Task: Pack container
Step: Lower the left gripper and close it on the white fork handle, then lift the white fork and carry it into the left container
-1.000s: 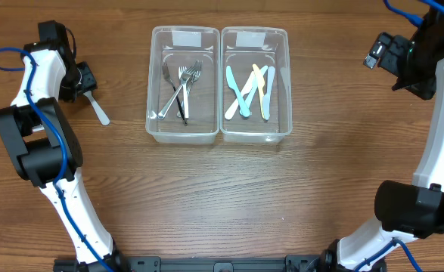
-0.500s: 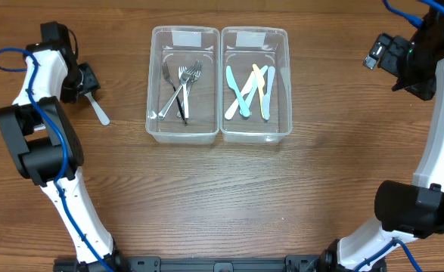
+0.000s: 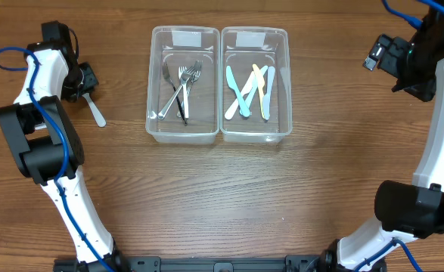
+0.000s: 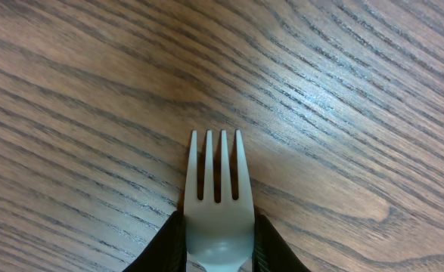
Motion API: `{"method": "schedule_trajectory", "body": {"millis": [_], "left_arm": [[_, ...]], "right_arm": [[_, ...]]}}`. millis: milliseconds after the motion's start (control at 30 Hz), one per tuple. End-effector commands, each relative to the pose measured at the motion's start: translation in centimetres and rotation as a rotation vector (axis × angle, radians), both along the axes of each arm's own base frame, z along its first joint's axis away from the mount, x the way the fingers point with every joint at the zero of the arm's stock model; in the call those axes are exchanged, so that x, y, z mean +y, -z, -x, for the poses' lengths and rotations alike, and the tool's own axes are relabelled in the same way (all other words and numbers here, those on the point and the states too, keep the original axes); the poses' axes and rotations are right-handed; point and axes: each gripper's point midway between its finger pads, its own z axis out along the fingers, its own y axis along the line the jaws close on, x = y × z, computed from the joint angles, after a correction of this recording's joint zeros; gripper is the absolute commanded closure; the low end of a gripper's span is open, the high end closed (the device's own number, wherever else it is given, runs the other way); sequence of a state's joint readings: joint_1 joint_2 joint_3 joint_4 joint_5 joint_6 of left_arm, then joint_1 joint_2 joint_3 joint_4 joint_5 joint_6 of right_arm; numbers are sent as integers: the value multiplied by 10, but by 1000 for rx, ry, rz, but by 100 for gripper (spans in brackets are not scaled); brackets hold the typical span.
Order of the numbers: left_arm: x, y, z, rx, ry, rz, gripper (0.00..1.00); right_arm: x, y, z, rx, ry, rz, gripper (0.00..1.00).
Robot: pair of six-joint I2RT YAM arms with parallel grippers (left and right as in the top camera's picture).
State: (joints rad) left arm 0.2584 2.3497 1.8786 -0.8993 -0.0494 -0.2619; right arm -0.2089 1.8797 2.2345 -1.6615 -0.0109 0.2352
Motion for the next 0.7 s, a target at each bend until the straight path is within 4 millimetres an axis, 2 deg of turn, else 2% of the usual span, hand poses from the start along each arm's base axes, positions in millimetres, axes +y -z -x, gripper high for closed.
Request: {"method": "schedule_trajectory", "body": {"millis": [0, 133, 300, 400, 467, 667], "left_arm": [[-4, 15, 4, 42, 11, 14, 88], [-6, -5, -2, 28, 47, 23, 89], [-6, -51, -13, -16, 51, 13, 89], [-15, -80, -17, -39, 87, 23, 88], [-26, -97, -20, -60, 115, 51, 88], [-104, -163, -30, -161, 288, 225, 89]], "right_arm": [[-2, -1, -1, -3, 9, 8, 0], [-2, -1, -1, -3, 9, 8, 0], [-2, -1, -1, -3, 9, 8, 0], [-2, -1, -1, -3, 9, 8, 0], [-3, -1, -1, -4, 9, 8, 0], [-2, -1, -1, -3, 9, 8, 0]]}}
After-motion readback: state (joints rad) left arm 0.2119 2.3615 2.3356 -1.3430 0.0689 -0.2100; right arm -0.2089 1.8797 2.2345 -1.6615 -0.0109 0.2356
